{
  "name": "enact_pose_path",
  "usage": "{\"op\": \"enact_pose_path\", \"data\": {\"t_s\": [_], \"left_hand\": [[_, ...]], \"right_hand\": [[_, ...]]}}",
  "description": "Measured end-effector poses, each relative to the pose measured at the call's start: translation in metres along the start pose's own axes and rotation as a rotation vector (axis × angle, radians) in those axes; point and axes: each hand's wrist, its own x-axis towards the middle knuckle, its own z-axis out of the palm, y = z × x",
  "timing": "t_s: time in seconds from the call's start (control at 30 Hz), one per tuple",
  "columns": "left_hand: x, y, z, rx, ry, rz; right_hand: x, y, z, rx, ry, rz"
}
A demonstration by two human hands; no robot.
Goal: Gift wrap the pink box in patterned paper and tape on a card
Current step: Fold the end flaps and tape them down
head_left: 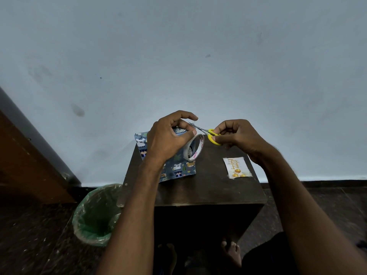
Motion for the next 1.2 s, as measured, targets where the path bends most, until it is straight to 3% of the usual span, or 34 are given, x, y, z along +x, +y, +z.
{"op": "enact_pose_path", "data": {"t_s": [0.43,0.83,1.03,1.2], "left_hand": [[-0.001,0.0,0.0,0.015,0.003,-0.011],[0.002,-0.004,0.002,0.016,0.001,-0.024],[0.002,-0.004,0.002,-0.006,0.023,-0.022],[0.003,-0.004,0.002,-0.003,0.021,-0.029]], "right_hand": [[-0.001,-0.004,0.001,-0.105,-0.014,-0.023],[-0.003,-0.005,0.0,-0.055,0.083,-0.103],[-0.006,0.002,-0.013,-0.066,0.079,0.023],[-0.007,0.026,0.0,-0.153,0.217,0.181]]}}
